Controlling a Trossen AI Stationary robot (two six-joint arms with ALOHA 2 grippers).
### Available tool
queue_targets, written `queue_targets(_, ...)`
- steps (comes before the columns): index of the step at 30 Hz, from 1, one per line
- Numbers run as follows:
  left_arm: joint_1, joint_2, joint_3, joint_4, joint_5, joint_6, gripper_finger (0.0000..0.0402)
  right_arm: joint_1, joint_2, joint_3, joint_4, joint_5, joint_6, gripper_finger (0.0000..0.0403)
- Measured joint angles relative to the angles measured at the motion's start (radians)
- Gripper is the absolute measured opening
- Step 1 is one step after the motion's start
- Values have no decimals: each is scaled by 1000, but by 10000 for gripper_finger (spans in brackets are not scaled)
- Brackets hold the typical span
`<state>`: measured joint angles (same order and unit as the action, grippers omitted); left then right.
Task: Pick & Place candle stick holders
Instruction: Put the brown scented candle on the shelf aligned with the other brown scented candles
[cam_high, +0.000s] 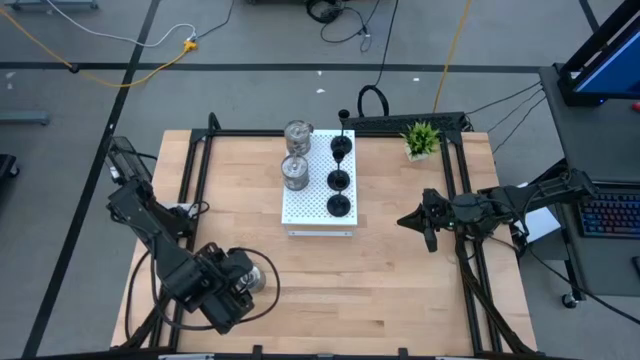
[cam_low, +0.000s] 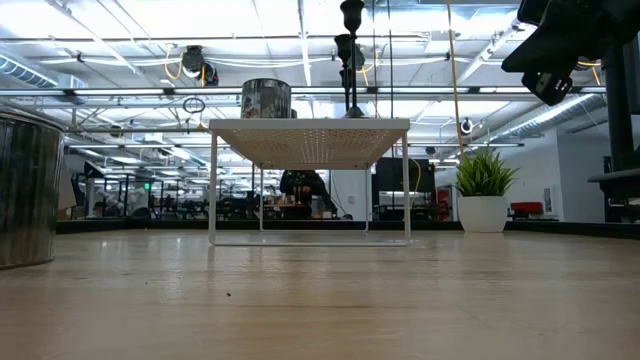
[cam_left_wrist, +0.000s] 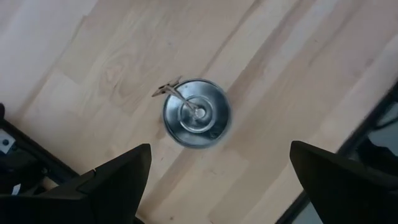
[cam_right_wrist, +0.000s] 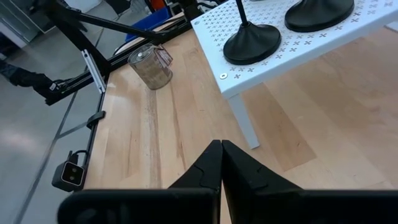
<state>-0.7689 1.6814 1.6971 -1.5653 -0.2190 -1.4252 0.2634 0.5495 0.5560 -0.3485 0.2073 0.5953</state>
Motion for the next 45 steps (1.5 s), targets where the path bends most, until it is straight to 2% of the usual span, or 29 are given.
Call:
queue_targets(8, 13, 0, -96, 7, 13, -103, 399, 0, 0, 0, 0, -2, -15, 0)
queue_targets(12, 50, 0, -138, 17, 68, -159, 399, 0, 0, 0, 0, -3, -20, 0)
queue_targets(22, 123, 0, -197, 117, 88, -147, 400, 0, 0, 0, 0, -3, -40, 0)
queue_targets(27, 133, 0, -245, 136, 132, -123, 400, 0, 0, 0, 0, -30, -40, 0)
queue_targets(34, 134, 0, -306, 183, 141, -122, 400, 0, 0, 0, 0, -54, -32, 0)
queue_targets(45, 149, 0, -316, 215, 167, -93, 400, 0, 0, 0, 0, -53, -19, 0)
